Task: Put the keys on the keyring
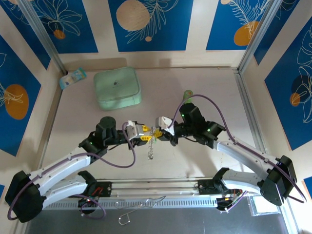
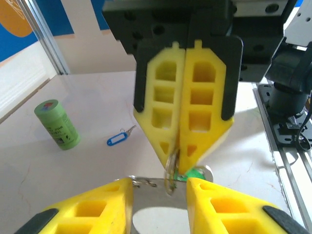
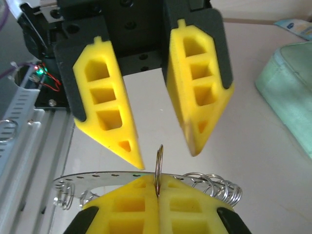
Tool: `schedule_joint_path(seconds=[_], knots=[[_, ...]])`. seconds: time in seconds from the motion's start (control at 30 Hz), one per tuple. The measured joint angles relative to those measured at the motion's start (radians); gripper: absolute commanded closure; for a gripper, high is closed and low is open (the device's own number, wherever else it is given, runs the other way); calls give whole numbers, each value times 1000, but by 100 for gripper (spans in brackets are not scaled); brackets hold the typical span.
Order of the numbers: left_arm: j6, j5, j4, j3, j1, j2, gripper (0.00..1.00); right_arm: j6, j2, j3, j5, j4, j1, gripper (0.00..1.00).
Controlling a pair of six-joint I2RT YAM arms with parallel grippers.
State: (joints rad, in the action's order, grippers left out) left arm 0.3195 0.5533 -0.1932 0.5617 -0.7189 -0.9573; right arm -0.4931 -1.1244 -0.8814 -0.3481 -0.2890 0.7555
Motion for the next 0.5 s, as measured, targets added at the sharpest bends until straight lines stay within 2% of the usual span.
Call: schedule_joint_path(seconds=[0.13, 0.33, 0.37, 0.47, 0.5], knots=[[38, -9, 103, 51, -3, -13, 77, -79, -42, -95, 69, -110, 29, 100], [56, -12, 163, 66, -8, -24, 80, -156, -121, -192, 168, -240, 82, 100], [57, -12, 168, 68, -9, -24, 82, -164, -130, -200, 179, -253, 86, 100], [64, -10, 182, 68, -11, -24, 99, -188, -147, -217, 203, -286, 98, 100], [68, -10, 186, 69, -12, -24, 100, -193, -149, -220, 204, -294, 101, 100]])
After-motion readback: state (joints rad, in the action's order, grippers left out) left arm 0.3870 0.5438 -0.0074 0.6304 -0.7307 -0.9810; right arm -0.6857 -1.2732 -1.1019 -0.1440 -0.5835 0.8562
